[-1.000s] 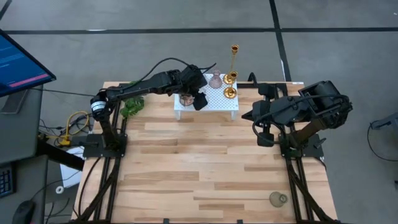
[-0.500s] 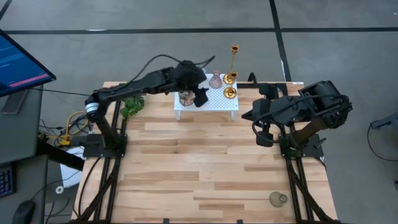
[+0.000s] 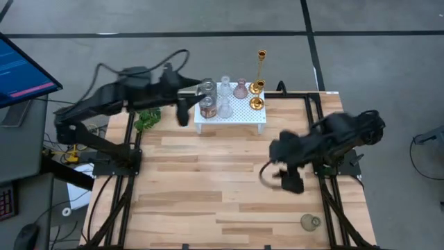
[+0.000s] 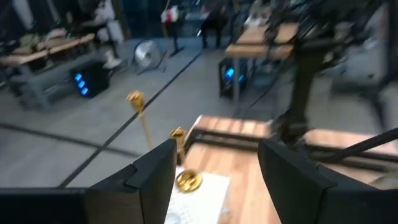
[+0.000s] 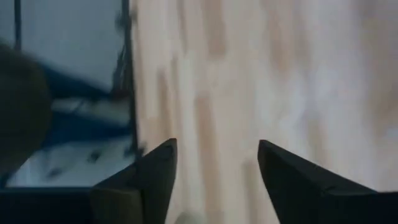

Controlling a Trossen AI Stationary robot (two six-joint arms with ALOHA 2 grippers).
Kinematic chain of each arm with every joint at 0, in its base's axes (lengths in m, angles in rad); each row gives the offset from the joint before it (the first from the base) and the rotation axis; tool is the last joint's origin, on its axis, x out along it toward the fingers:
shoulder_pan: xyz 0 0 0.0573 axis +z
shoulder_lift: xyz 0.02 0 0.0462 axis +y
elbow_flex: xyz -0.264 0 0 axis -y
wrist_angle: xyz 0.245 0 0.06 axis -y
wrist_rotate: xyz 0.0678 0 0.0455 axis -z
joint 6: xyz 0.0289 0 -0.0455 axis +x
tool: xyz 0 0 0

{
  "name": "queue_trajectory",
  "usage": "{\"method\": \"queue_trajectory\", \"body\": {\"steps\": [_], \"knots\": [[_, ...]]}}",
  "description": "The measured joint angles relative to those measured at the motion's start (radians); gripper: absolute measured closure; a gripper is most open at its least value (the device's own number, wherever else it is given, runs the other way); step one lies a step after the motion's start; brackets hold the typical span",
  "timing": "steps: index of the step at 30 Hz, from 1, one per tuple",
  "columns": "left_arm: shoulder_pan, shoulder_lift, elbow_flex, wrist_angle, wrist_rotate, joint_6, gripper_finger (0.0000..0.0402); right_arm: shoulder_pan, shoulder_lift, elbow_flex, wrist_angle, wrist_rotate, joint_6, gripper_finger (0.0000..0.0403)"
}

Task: Pick & Place candle stick holders
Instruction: Put the green candle holder on the shelf

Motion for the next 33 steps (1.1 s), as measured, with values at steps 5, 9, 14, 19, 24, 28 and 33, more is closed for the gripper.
{"method": "queue_trajectory", "body": {"steps": [5, 9, 14, 19, 24, 28, 33], "knots": [[-0.069, -0.065, 0.0, 0.0, 0.0, -0.008, 0.0176, 0.059, 0.0, -0.188, -0.001, -0.179, 0.166, 0.0173], [-0.096, -0.076, 0.0, -0.008, 0.001, -0.002, 0.0176, 0.132, 0.001, -0.316, -0.001, -0.249, 0.317, 0.0172], [-0.1, -0.066, 0.0, -0.011, 0.026, 0.0, 0.0176, 0.254, 0.001, -0.443, 0.0, -0.308, 0.474, 0.016], [-0.1, -0.057, 0.0, -0.027, 0.05, 0.0, 0.0174, 0.381, 0.0, -0.537, -0.001, -0.335, 0.626, 0.0137], [-0.1, -0.058, 0.0, -0.032, 0.05, 0.0, 0.0174, 0.491, -0.001, -0.584, 0.076, -0.317, 0.688, 0.0093], [-0.1, -0.065, 0.0, -0.054, 0.051, 0.0, 0.0174, 0.573, -0.005, -0.638, 0.215, -0.315, 0.685, 0.007], [-0.1, -0.066, 0.0, -0.069, 0.05, 0.0, 0.0174, 0.629, -0.005, -0.697, 0.301, -0.252, 0.685, 0.0078]]}}
